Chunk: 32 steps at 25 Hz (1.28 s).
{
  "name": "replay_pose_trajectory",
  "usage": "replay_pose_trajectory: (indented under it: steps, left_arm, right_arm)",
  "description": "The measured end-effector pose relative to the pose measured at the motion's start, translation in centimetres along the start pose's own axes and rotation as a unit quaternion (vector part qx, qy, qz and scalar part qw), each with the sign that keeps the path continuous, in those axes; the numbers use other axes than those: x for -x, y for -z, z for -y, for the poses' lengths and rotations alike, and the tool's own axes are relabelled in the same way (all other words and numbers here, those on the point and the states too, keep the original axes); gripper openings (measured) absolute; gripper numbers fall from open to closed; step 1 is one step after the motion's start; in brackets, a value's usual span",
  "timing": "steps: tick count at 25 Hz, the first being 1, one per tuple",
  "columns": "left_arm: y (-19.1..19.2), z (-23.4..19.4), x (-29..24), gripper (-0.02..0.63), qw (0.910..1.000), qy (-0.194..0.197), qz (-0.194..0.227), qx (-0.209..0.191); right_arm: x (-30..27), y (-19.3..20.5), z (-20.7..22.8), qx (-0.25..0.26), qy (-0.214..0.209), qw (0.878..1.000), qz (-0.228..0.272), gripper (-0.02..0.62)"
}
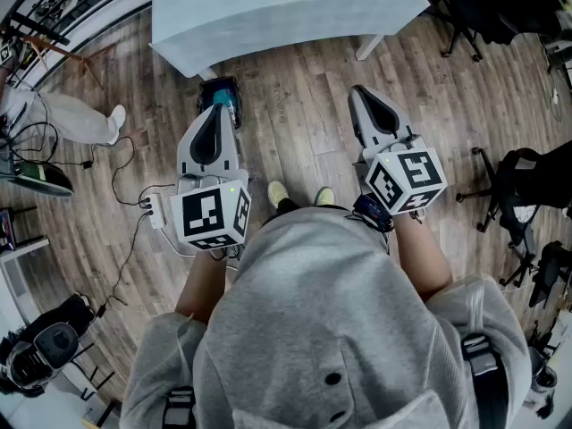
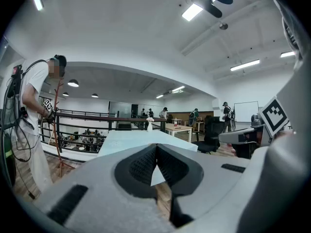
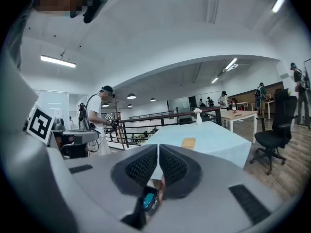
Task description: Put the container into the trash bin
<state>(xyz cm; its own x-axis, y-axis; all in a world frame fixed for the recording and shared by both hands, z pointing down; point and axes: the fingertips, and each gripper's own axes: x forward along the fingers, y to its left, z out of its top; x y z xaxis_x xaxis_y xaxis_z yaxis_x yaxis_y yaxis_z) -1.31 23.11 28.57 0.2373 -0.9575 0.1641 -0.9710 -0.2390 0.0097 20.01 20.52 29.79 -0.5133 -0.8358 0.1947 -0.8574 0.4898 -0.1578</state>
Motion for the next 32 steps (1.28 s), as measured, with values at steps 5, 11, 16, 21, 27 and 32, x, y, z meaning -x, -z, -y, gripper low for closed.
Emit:
replay_pose_trajectory:
  steps: [5,11,16,21,27,32]
  left_arm:
    - [-0.6,-0.8,0.0,0.020,0.9999,0.004,0.004,0.014]
    - [-0.5,-1.5,-0.7,0.020,0.9997,0.024,0.006,-0.007]
    - [0.1,-1.9,0.0,0.020,0.9994,0.033,0.007,-0.002]
    - [0.5,-2.7,0.4,0.020,0.9994,0.035,0.007,-0.001]
    - [0.4,-3.2,0.3,0.020,0.9995,0.029,0.011,0.000]
    - [0.0,-4.0,-0.2,0.020,0.9995,0.031,0.010,0.001]
  right_arm:
    - [-0.7,-0.3,-0.4,0.006,0.002,1.000,0.000,0.034]
    - [-1.4,0.0,-1.1,-0.015,0.017,1.000,0.005,0.034]
    - [-1.9,0.1,-2.6,-0.009,0.017,1.000,0.014,0.034]
    - [-1.8,0.3,-3.5,-0.011,0.022,1.000,0.018,0.032]
    - [-2.0,0.3,-4.2,-0.006,0.016,1.000,0.020,0.032]
    - [-3.3,-0.2,-4.7,-0.002,0.012,1.000,0.028,0.031]
